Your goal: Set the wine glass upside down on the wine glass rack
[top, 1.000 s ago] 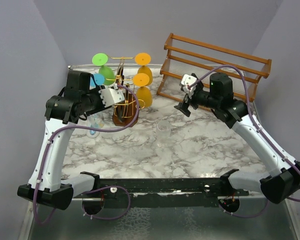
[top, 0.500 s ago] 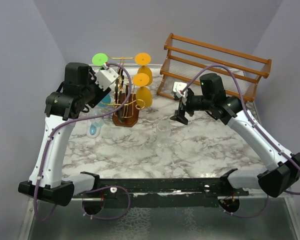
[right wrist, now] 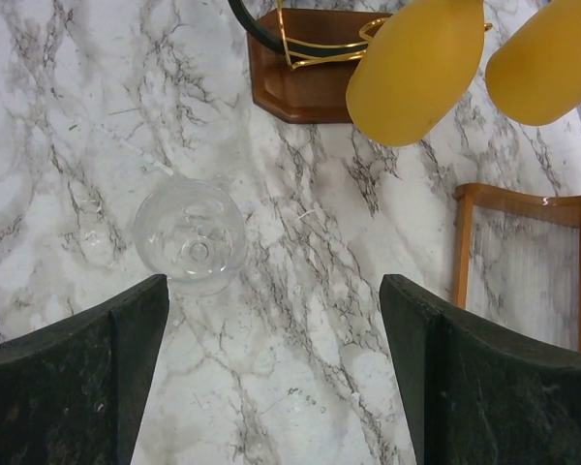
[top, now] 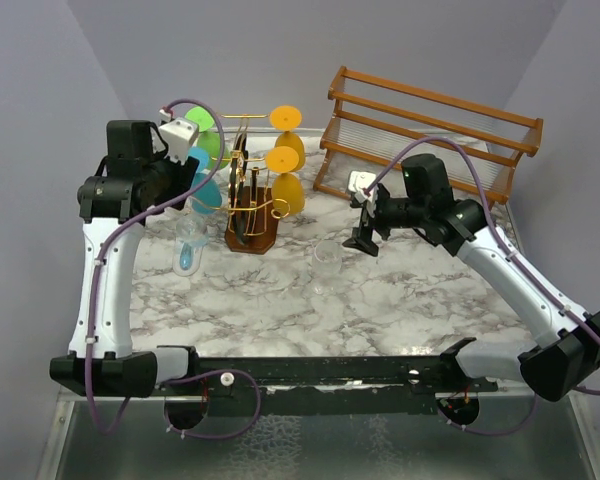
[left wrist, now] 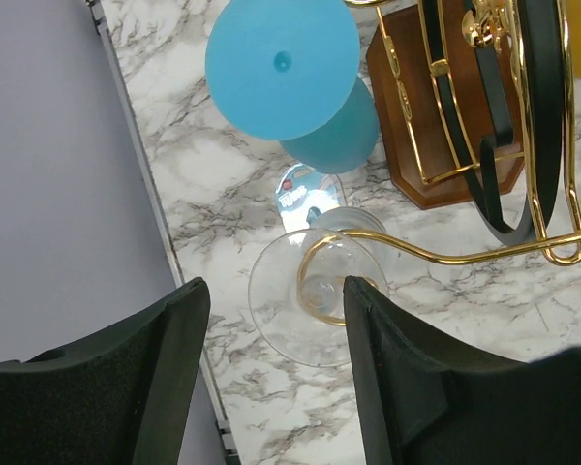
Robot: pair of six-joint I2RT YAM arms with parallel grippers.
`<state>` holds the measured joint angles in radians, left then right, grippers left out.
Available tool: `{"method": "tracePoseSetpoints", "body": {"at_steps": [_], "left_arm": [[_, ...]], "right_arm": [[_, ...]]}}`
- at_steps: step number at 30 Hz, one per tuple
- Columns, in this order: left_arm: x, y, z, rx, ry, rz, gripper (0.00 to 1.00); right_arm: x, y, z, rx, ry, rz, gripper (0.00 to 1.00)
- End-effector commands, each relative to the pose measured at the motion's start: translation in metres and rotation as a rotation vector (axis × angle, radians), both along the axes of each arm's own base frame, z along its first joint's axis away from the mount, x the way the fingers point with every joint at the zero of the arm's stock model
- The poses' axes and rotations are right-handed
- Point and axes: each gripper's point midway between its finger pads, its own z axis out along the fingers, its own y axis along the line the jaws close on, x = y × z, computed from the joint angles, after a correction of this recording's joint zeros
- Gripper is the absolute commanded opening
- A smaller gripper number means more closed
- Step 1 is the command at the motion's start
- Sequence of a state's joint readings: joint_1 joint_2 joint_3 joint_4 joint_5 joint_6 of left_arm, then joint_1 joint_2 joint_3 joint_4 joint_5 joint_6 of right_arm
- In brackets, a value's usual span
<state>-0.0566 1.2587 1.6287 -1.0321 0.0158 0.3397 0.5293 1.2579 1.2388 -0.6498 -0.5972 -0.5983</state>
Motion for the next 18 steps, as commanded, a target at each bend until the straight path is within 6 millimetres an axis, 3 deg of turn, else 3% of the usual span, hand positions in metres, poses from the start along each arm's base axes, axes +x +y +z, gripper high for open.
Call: {"method": "tracePoseSetpoints", "body": {"at_steps": [1,18], "left_arm": [[0.006,-0.009,-0.004,-0.151,0.016,-0.042,0.6],[0.006,0.006,-0.019,-0.447,0.137,-0.113,0.61]], "right_arm": [[-0.006,0.004,0.01,0.04,-0.024,0.024,0.89],[-0.006,0.003,0.0,0.033,-0.03,0.024,0.89]]}}
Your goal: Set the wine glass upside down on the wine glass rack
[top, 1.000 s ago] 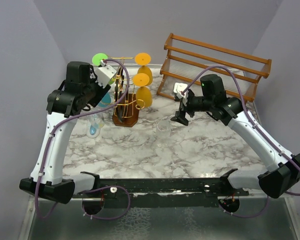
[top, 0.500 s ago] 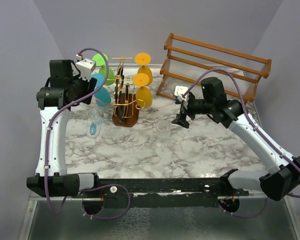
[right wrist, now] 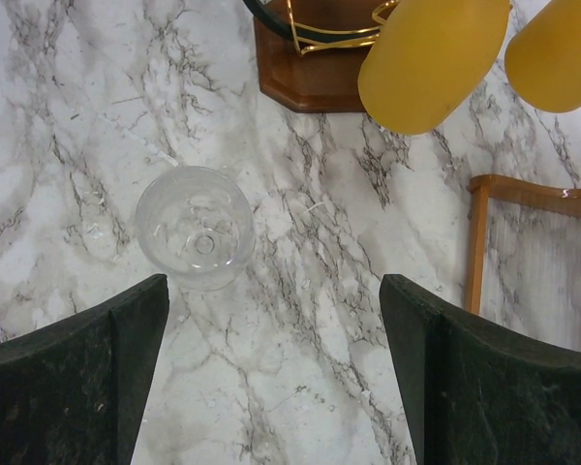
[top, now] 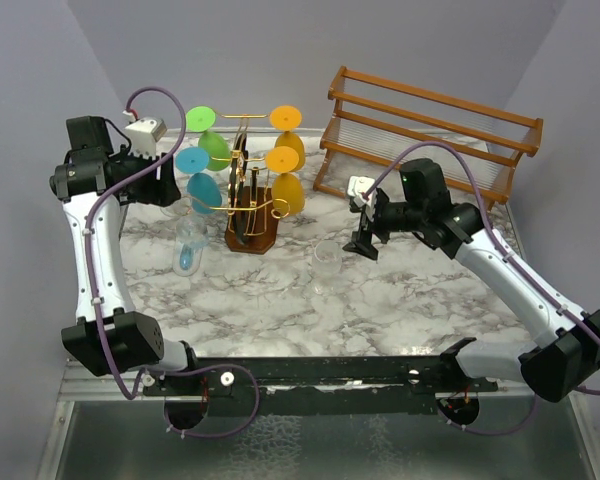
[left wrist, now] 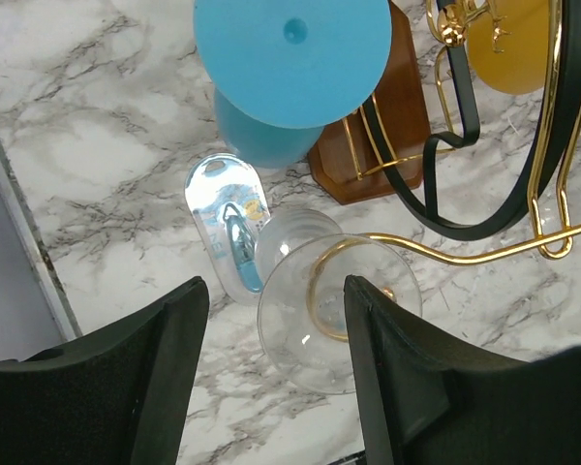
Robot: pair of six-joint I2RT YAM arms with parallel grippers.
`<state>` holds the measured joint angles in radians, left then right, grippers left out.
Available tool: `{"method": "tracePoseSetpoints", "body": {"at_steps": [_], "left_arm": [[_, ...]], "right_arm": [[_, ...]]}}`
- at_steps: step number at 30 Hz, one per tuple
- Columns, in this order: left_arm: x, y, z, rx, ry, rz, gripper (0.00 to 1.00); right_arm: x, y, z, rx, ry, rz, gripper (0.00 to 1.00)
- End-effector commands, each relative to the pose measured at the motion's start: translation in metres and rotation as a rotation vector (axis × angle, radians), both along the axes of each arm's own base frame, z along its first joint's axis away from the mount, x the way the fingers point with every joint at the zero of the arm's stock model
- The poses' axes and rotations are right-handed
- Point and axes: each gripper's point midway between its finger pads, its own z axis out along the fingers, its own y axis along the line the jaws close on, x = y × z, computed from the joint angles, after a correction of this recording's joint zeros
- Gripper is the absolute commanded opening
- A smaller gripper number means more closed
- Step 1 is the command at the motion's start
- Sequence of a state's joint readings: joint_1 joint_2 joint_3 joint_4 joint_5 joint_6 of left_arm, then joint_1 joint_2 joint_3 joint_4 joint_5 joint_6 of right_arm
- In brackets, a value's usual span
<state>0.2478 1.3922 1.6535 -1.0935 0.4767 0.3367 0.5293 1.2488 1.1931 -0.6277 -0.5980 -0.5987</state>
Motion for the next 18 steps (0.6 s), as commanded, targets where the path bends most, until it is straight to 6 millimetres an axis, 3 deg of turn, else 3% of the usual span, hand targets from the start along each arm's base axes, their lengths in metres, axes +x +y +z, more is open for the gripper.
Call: {"method": "tracePoseSetpoints", "body": {"at_steps": [1,18], "left_arm": [[-0.008,-0.013,0.011,-0.13,-0.004,-0.085,0.61],[-0.02,-0.023,0.003,-0.229,0.071,-0.139,0.6]], "right_arm": [[-0.003,0.004,0.012,0.039,-0.042,0.023,0.89],[-0.001,0.005,0.006,0.034,-0.042,0.024,0.89]]}}
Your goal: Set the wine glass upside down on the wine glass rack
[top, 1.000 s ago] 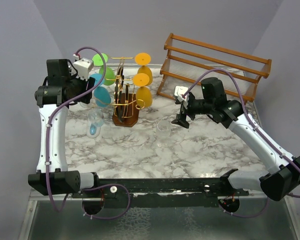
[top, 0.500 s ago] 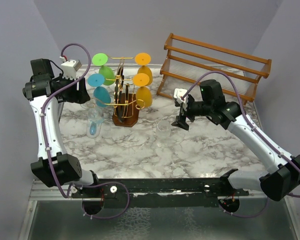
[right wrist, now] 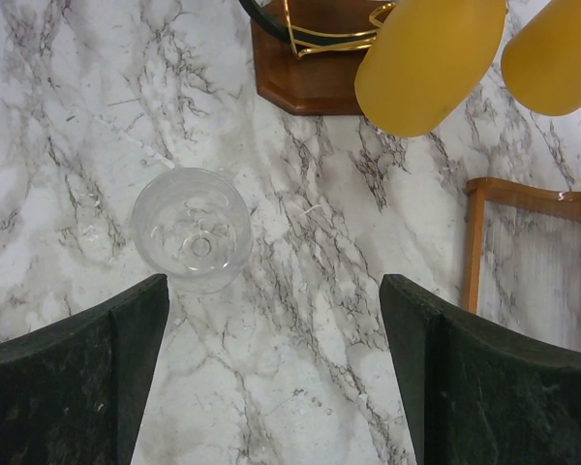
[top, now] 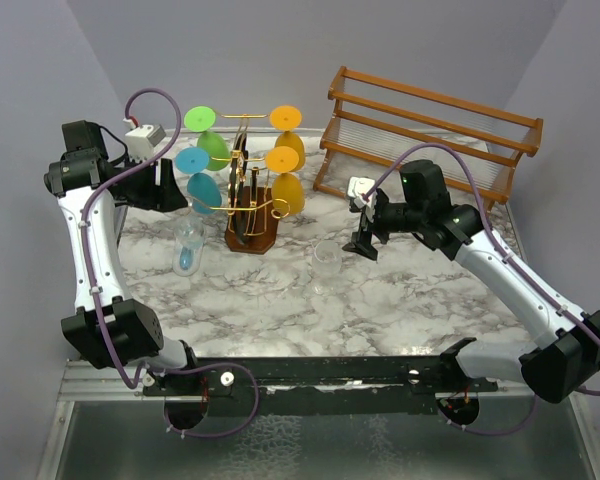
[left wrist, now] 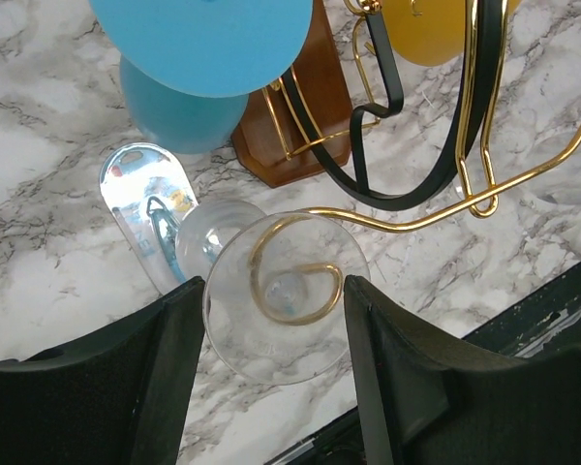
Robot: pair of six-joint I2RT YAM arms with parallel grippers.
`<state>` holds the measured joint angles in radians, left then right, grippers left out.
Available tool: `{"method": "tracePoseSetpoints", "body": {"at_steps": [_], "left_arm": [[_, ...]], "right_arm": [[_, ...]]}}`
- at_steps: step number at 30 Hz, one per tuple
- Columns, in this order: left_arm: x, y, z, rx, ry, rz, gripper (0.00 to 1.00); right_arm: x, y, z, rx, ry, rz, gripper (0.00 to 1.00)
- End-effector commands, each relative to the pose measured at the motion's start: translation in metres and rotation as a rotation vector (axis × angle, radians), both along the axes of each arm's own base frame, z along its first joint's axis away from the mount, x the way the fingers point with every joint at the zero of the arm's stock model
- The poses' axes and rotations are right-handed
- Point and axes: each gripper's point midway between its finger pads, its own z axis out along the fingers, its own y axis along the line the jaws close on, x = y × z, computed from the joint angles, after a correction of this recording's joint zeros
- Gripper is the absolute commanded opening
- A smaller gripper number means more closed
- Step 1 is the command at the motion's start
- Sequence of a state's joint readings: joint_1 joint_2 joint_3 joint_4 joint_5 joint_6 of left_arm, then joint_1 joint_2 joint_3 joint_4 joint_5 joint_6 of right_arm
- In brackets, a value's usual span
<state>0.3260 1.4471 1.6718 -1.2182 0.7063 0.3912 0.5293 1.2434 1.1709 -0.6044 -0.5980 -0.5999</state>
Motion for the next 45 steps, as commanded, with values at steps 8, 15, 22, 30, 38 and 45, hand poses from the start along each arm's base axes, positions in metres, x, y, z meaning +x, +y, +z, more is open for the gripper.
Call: {"method": "tracePoseSetpoints", "body": {"at_steps": [8,15,22,30,38,45], "left_arm": [[-0.01,-0.009,0.01,-0.036,0.009,-0.049,0.6],[-0.015,-0.011,0.01,-0.044,0.024,-0.069,0.6],[-0.017,-0.015,0.013,-0.06,0.027,-0.087,0.61],[-0.02,-0.017,0.013,-0.076,0.042,-0.101,0.64],[-0.019,-0.013,0.018,-0.034,0.012,-0.083,0.66],[-0.002,0.014,0.033,0.117,-0.095,0.037,0.68]], "right_arm": [[-0.001,0.005,0.008,0.03,-0.029,0.025,0.89],[-0.001,0.006,0.011,0.033,-0.032,0.027,0.89],[0.0,0.006,0.011,0.03,-0.028,0.03,0.89],[-0.001,0.007,0.012,0.033,-0.025,0.036,0.89],[-0.001,0.009,0.013,0.034,-0.022,0.041,0.89],[-0.005,0.009,0.014,0.033,-0.014,0.052,0.89]]}}
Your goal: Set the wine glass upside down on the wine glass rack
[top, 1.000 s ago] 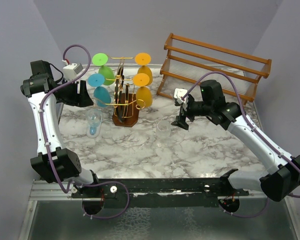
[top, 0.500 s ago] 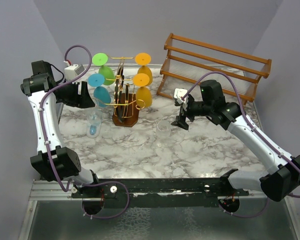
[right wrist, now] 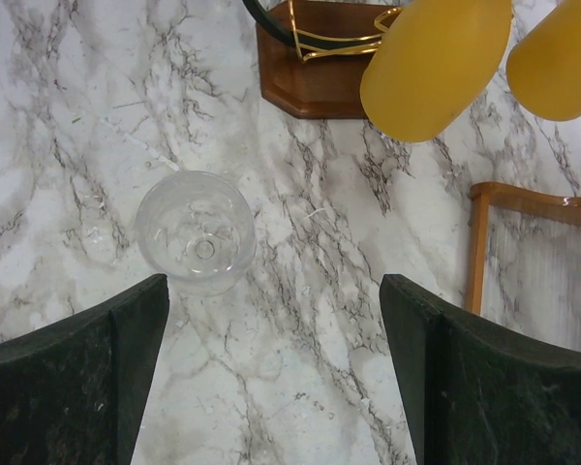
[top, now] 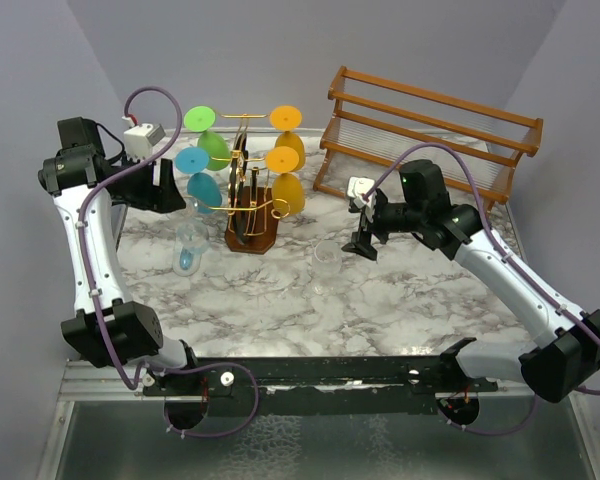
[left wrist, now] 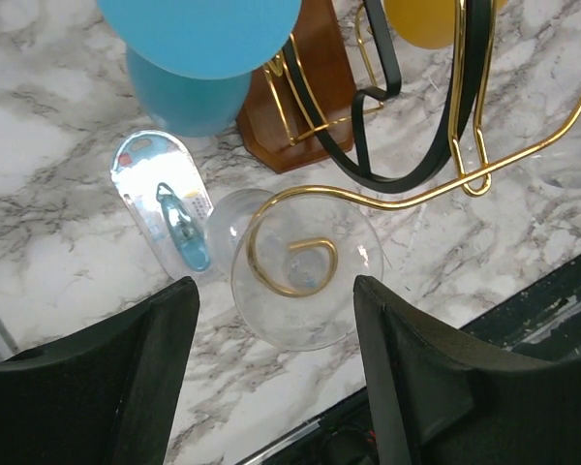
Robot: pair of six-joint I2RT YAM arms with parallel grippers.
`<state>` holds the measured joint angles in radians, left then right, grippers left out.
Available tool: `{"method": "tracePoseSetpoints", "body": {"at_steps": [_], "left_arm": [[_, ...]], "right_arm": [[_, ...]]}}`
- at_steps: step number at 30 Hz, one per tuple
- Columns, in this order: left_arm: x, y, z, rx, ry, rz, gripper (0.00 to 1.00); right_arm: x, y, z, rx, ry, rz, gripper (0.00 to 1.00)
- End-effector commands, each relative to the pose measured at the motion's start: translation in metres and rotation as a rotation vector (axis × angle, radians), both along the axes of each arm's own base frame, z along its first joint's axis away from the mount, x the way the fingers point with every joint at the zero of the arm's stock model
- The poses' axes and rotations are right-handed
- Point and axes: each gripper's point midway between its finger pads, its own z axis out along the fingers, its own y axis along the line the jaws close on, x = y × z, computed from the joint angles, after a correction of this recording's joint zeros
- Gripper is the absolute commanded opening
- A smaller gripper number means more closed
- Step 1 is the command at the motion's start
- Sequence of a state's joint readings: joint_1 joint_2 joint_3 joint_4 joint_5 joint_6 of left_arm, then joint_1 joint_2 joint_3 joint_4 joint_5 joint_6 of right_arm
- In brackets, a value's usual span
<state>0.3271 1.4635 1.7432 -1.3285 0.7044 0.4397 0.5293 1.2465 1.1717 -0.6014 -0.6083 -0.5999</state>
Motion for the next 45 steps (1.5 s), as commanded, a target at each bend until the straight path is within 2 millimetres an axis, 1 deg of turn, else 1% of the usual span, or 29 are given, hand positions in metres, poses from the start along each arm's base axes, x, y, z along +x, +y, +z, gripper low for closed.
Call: {"method": "tracePoseSetpoints", "body": {"at_steps": [1,4,7,12,15,20,25,30,33,35,39,43,45], "left_arm": [[0.013,0.019,0.028,0.122,-0.141,0.073,0.69],[0.019,0.025,0.038,0.16,-0.204,0.095,0.71],[0.025,0.027,0.055,0.173,-0.285,0.124,0.73],[0.035,0.023,0.078,0.173,-0.385,0.16,0.77],[0.041,0.021,0.083,0.187,-0.405,0.176,0.78],[0.049,0.015,0.082,0.233,-0.422,0.194,0.81],[0.052,-0.003,0.084,0.265,-0.461,0.16,0.82],[0.052,-0.018,0.085,0.268,-0.491,0.127,0.82],[0.053,-0.021,0.086,0.273,-0.497,0.125,0.82],[0.055,-0.025,0.087,0.278,-0.503,0.12,0.82],[0.057,-0.03,0.088,0.291,-0.517,0.113,0.82],[0.059,-0.04,0.087,0.29,-0.523,0.09,0.82],[0.058,-0.048,0.086,0.277,-0.522,0.071,0.82]], "right_arm": [[-0.005,0.007,0.015,0.028,-0.014,0.047,0.89],[-0.008,0.009,0.015,0.024,0.005,0.057,0.89],[-0.009,0.013,0.014,0.007,0.03,0.047,0.87],[-0.007,0.024,0.005,-0.079,0.043,0.004,0.81],[-0.003,0.027,-0.003,-0.135,0.043,-0.028,0.79],[0.005,0.027,-0.019,-0.213,0.057,-0.082,0.76],[0.014,0.027,-0.036,-0.279,0.09,-0.128,0.65],[0.014,0.031,-0.048,-0.306,0.127,-0.128,0.53],[0.013,0.034,-0.056,-0.326,0.148,-0.124,0.43],[0.012,0.034,-0.06,-0.337,0.158,-0.125,0.35],[0.014,0.034,-0.06,-0.344,0.162,-0.133,0.19],[0.018,0.032,-0.052,-0.343,0.135,-0.149,0.02],[0.023,0.029,-0.045,-0.338,0.102,-0.174,0.01]]}}
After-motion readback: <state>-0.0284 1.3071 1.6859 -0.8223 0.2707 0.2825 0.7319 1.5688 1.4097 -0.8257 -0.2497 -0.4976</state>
